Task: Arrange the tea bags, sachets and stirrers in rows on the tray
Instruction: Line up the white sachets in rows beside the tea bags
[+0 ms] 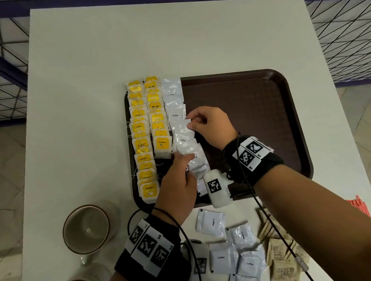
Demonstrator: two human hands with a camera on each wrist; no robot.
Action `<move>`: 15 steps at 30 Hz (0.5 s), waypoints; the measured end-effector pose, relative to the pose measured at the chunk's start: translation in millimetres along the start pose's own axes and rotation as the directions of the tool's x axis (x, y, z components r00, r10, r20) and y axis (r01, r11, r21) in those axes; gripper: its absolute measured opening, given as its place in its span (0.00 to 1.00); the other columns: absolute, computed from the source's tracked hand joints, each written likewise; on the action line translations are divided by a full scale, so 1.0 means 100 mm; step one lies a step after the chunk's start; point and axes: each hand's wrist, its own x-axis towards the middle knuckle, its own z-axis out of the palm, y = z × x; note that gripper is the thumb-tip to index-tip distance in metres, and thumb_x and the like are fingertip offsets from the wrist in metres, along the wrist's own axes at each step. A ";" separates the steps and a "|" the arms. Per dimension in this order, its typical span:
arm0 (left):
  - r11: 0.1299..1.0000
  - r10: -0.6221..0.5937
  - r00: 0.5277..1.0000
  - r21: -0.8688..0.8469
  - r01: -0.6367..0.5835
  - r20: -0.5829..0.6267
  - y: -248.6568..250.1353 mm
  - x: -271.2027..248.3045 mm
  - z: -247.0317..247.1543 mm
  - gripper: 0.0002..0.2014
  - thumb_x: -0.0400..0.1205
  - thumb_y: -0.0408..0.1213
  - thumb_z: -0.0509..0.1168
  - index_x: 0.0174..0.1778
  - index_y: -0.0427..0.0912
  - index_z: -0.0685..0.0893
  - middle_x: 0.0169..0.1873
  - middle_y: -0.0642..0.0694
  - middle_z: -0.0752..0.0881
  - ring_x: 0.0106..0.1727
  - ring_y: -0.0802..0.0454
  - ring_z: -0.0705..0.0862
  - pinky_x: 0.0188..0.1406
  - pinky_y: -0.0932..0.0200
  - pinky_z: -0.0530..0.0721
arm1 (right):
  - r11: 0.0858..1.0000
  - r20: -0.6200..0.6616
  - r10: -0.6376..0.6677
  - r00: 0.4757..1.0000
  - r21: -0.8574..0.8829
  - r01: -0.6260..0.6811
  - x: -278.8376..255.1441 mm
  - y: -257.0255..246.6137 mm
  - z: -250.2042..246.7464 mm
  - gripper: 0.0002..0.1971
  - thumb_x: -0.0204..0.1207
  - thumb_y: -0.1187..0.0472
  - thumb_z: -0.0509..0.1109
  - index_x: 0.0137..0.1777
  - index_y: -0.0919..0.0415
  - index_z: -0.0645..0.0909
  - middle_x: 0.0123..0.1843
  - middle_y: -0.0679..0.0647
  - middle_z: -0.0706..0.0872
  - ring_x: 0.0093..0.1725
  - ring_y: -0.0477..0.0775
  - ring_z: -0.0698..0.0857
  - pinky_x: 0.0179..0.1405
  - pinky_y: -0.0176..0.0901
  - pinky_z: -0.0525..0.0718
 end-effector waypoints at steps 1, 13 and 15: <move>1.000 -0.005 1.000 -0.006 0.005 0.005 0.00 -0.01 0.00 0.21 0.83 0.24 0.55 0.71 0.43 0.74 0.77 0.45 0.67 0.70 0.75 0.56 0.62 0.90 0.55 | 1.000 -0.001 0.006 1.000 0.012 -0.006 0.00 0.00 -0.01 0.06 0.71 0.65 0.73 0.47 0.60 0.86 0.32 0.48 0.84 0.33 0.39 0.80 0.44 0.29 0.81; 0.996 -0.052 0.998 -0.075 0.054 0.028 -0.02 0.01 0.05 0.20 0.83 0.25 0.55 0.71 0.43 0.74 0.66 0.59 0.69 0.70 0.67 0.66 0.73 0.65 0.66 | 0.998 -0.044 0.046 0.998 0.044 -0.044 0.09 -0.08 0.06 0.08 0.67 0.66 0.77 0.44 0.63 0.82 0.35 0.56 0.86 0.31 0.47 0.82 0.42 0.41 0.85; 0.995 -0.060 0.998 -0.082 0.062 0.027 -0.02 0.02 0.05 0.20 0.84 0.25 0.55 0.71 0.44 0.73 0.64 0.61 0.68 0.67 0.70 0.65 0.71 0.67 0.66 | 0.999 -0.046 0.040 0.998 0.029 -0.039 0.11 -0.08 0.08 0.06 0.68 0.68 0.76 0.43 0.63 0.82 0.33 0.56 0.85 0.30 0.48 0.82 0.43 0.43 0.86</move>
